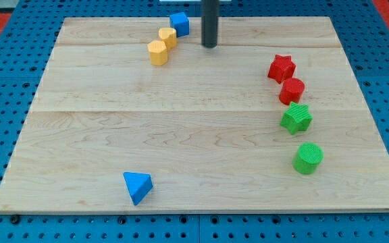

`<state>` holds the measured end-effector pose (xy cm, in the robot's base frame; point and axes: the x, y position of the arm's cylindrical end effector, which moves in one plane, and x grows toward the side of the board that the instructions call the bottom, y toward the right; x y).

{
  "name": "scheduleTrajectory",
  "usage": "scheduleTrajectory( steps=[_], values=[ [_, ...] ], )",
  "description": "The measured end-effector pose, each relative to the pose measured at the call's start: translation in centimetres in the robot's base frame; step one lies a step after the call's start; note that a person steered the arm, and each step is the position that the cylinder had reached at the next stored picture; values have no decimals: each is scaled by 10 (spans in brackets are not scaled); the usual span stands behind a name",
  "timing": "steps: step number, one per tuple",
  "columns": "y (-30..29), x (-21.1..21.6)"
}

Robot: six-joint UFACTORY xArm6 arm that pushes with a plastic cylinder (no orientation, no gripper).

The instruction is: Slightly push the blue triangle towards up

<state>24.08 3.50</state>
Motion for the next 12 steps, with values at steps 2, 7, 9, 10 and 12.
scheduleTrajectory(
  steps=[2, 7, 9, 10, 12],
  values=[
    [-12, -35],
    [54, 69],
    [54, 315],
    [35, 378],
    [-56, 377]
  ],
)
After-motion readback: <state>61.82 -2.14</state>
